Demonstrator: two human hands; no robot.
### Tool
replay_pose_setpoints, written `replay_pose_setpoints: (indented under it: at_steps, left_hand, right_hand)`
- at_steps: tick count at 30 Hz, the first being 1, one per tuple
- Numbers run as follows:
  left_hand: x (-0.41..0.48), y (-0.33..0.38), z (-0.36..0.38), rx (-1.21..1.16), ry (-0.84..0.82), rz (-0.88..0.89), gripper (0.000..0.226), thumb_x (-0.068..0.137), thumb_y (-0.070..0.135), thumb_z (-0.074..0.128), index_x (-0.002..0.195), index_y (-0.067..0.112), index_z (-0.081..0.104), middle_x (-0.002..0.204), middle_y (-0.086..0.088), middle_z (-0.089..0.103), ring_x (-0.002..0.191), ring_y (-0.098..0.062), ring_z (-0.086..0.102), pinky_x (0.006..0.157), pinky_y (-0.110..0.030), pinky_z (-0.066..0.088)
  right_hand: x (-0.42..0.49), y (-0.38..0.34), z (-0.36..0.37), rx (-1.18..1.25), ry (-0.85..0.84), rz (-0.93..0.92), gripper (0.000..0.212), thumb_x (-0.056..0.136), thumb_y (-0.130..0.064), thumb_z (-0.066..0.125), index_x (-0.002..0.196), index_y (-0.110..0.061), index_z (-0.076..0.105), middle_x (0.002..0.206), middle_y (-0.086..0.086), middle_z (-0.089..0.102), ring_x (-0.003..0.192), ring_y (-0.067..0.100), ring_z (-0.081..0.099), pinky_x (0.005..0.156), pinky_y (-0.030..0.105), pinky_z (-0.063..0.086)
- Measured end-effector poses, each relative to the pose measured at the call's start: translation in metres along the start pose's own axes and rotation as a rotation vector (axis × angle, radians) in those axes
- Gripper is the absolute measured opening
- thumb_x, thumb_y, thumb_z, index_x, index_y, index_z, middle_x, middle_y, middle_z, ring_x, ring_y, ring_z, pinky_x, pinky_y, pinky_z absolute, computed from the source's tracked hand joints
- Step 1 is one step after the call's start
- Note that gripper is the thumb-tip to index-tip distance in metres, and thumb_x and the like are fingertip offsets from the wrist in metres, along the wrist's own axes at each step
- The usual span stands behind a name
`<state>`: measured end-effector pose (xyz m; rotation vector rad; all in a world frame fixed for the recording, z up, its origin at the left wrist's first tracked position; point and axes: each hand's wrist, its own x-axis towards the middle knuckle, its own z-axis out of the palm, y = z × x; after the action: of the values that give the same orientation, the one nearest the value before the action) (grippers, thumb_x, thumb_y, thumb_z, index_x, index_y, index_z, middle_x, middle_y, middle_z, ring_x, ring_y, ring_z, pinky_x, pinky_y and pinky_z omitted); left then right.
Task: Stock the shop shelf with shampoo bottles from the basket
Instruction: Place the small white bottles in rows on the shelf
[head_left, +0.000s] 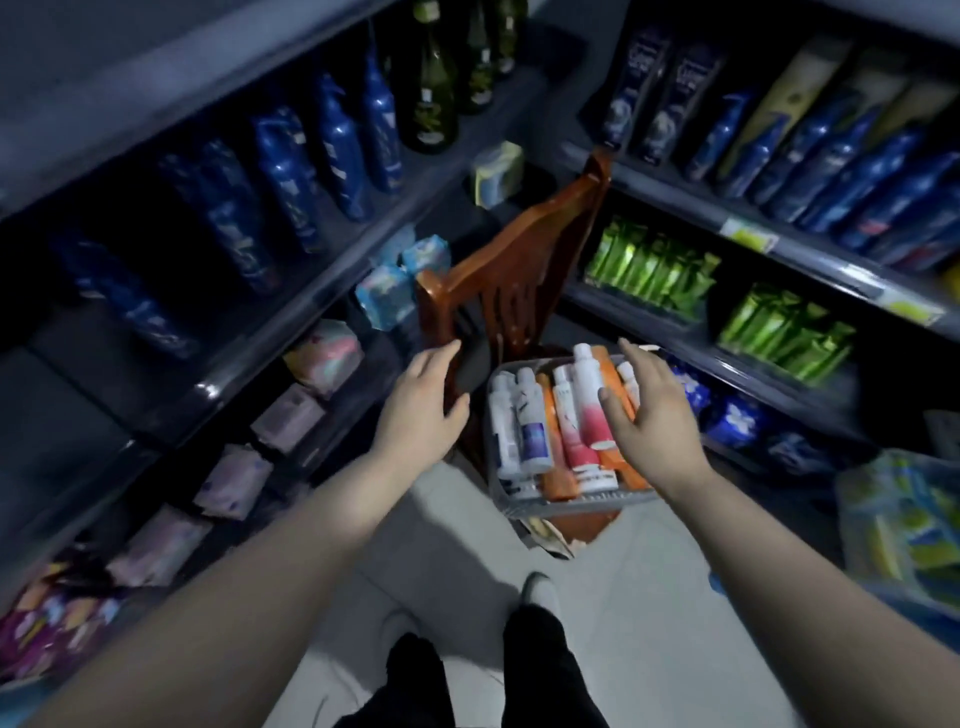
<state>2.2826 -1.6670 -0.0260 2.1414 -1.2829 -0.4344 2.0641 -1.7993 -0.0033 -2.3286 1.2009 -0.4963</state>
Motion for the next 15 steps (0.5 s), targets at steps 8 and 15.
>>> replay_pose_setpoints:
  at_steps: [8,15]
  left_hand:
    - [0.020,-0.010,0.101,-0.084,-0.225,-0.326,0.064,0.091,0.026,0.061,0.148,0.017,0.033,0.147,-0.010,0.040,0.134,-0.024,0.040,0.101,-0.025,0.031]
    - [0.043,-0.013,0.172,-0.104,-0.283,-0.491,0.065,0.089,0.036,0.064,0.144,0.013,0.038,0.139,-0.011,0.047,0.124,-0.029,0.050,0.096,-0.031,0.042]
  right_hand:
    - [0.012,0.087,0.047,0.007,-0.199,0.150,0.058,0.090,-0.017,0.058,0.144,-0.009,0.038,0.144,0.013,0.045,0.132,0.029,0.040,0.110,0.038,0.032]
    - [0.044,0.122,0.097,-0.057,-0.284,0.186,0.058,0.092,-0.019,0.054,0.145,-0.005,0.035,0.142,0.017,0.043,0.126,0.034,0.042,0.103,0.038,0.032]
